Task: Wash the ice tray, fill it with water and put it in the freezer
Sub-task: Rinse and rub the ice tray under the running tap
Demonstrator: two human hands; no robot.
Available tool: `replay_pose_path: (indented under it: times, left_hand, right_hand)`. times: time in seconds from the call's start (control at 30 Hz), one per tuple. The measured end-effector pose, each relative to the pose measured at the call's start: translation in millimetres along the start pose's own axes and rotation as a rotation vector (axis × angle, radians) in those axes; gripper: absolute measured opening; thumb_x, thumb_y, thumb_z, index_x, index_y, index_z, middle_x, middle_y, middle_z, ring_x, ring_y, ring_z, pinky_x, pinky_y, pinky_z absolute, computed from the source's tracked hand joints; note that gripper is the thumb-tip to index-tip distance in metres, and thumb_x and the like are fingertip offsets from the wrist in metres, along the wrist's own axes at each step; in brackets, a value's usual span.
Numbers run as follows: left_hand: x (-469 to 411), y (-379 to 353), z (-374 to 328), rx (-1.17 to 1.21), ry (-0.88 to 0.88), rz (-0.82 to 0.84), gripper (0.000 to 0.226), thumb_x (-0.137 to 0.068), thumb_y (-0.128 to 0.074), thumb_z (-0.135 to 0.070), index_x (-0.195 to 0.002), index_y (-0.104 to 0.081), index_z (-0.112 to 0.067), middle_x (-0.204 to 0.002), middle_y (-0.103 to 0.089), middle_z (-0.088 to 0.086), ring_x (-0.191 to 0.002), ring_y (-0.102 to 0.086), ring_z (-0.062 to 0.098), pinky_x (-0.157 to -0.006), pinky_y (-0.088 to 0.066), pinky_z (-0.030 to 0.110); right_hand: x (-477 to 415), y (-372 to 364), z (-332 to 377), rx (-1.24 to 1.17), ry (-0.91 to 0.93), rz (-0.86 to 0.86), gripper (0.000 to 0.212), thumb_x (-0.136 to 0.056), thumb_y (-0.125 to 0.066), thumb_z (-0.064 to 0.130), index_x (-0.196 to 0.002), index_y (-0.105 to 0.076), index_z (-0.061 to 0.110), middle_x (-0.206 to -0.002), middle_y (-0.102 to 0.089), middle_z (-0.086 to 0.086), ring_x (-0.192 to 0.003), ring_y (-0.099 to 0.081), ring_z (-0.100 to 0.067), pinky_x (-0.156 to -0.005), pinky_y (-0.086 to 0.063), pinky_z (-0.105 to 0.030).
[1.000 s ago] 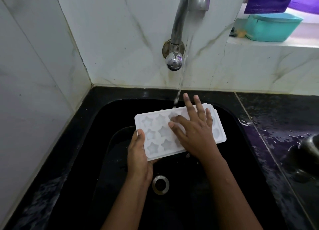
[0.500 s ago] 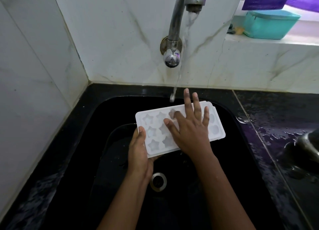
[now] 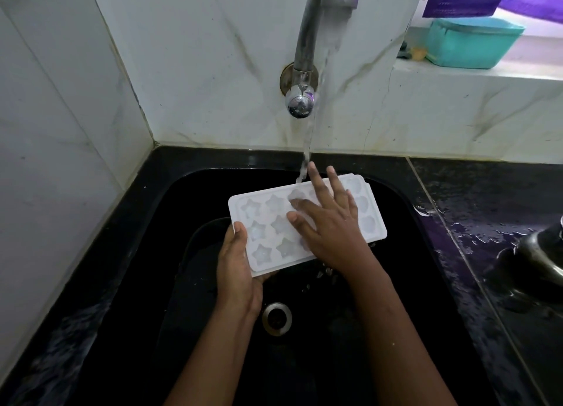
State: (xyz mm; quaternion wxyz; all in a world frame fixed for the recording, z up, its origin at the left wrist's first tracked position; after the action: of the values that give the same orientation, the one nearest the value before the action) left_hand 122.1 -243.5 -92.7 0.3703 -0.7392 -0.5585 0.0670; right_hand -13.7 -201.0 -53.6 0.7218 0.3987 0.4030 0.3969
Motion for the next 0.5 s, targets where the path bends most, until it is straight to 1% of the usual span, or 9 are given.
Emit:
replay_pose_path:
  times: [0.07,0.13,0.17,0.2,0.27,0.3,0.33,0.4,0.5]
  left_hand:
    - [1,0,1,-0.018,0.010,0.002,0.029,-0.101,-0.040,-0.030,-0.114,-0.063,-0.018,-0.107,-0.073,0.008,-0.096,-0.071,0.026,-0.081,-0.055,0.048]
    - [2,-3,4,-0.018,0.023,0.011,0.028,-0.102,-0.040,-0.030,-0.112,-0.063,-0.018,-0.107,-0.073,0.008,-0.097,-0.070,0.026,-0.081,-0.055,0.048]
    - [3,-4,4,-0.012,0.022,0.013,0.029,-0.102,-0.040,-0.030,-0.114,-0.063,-0.017,-0.107,-0.073,0.009,-0.098,-0.070,0.027,-0.082,-0.054,0.048]
    - [2,-5,4,-0.004,0.019,0.012,0.030,-0.102,-0.039,-0.030,-0.116,-0.062,-0.017,-0.109,-0.072,0.009,-0.099,-0.070,0.027,-0.083,-0.054,0.048]
    - [0,-4,2,0.013,0.007,0.007,0.032,-0.102,-0.038,-0.030,-0.120,-0.060,-0.016,-0.111,-0.071,0.011,-0.100,-0.069,0.028,-0.084,-0.054,0.050]
    - [-1,-3,1,0.023,0.002,0.000,0.032,-0.102,-0.039,-0.030,-0.121,-0.060,-0.015,-0.112,-0.071,0.012,-0.101,-0.069,0.029,-0.085,-0.053,0.051]
    - [-2,-1,1,0.031,0.000,-0.007,0.033,-0.102,-0.039,-0.031,-0.121,-0.060,-0.014,-0.112,-0.071,0.012,-0.101,-0.069,0.030,-0.085,-0.053,0.051]
    - [-2,0,2,0.025,0.004,-0.009,0.032,-0.101,-0.041,-0.031,-0.121,-0.060,-0.014,-0.112,-0.071,0.013,-0.101,-0.069,0.030,-0.084,-0.053,0.052]
    - [1,-5,6,0.005,0.014,0.019,0.030,-0.101,-0.040,-0.029,-0.116,-0.061,-0.015,-0.107,-0.073,0.010,-0.095,-0.071,0.027,-0.081,-0.055,0.047]
  right_hand:
    - [1,4,-7,0.007,-0.041,-0.060,0.060,-0.085,-0.014,0.065,-0.105,-0.063,0.037,-0.157,0.009,0.016,-0.142,0.020,-0.007,-0.114,0.008,-0.043]
    - [4,3,-5,0.068,-0.066,-0.154,0.054,-0.088,-0.019,0.061,-0.102,-0.064,0.034,-0.158,0.004,0.009,-0.145,0.012,-0.013,-0.113,0.008,-0.045]
    - [4,1,-1,0.084,-0.068,-0.169,0.054,-0.089,-0.020,0.060,-0.107,-0.063,0.033,-0.158,0.006,0.008,-0.146,0.012,-0.014,-0.113,0.008,-0.047]
    - [4,-2,2,0.087,-0.062,-0.149,0.056,-0.089,-0.019,0.061,-0.114,-0.061,0.033,-0.158,0.009,0.009,-0.145,0.015,-0.014,-0.113,0.008,-0.048]
    - [2,-5,7,0.053,-0.029,-0.065,0.064,-0.086,-0.015,0.065,-0.127,-0.054,0.033,-0.156,0.017,0.013,-0.141,0.025,-0.009,-0.113,0.010,-0.048]
    - [2,-4,7,0.024,-0.014,-0.032,0.067,-0.084,-0.014,0.066,-0.129,-0.052,0.034,-0.155,0.019,0.015,-0.139,0.028,-0.007,-0.113,0.012,-0.047]
    - [1,-3,5,0.000,-0.011,-0.018,0.067,-0.083,-0.013,0.067,-0.128,-0.053,0.036,-0.154,0.019,0.016,-0.139,0.029,-0.006,-0.113,0.013,-0.045]
    - [2,0,-1,-0.004,-0.043,-0.034,0.062,-0.084,-0.013,0.065,-0.118,-0.057,0.038,-0.157,0.014,0.014,-0.141,0.026,-0.007,-0.112,0.015,-0.043]
    - [4,-2,0,0.070,-0.071,-0.154,0.055,-0.088,-0.021,0.059,-0.109,-0.061,0.028,-0.160,-0.001,0.002,-0.146,0.010,-0.015,-0.113,0.009,-0.048]
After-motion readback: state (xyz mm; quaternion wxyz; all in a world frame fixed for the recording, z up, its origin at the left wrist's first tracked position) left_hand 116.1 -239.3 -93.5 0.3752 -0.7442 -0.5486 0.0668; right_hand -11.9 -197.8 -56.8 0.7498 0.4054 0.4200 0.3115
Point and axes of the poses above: each hand's wrist, its own x-axis away from the middle knuckle, its own y-axis out of the back of the hand, z = x × y, the point moved 3 cm from there along -x, towards the middle knuckle
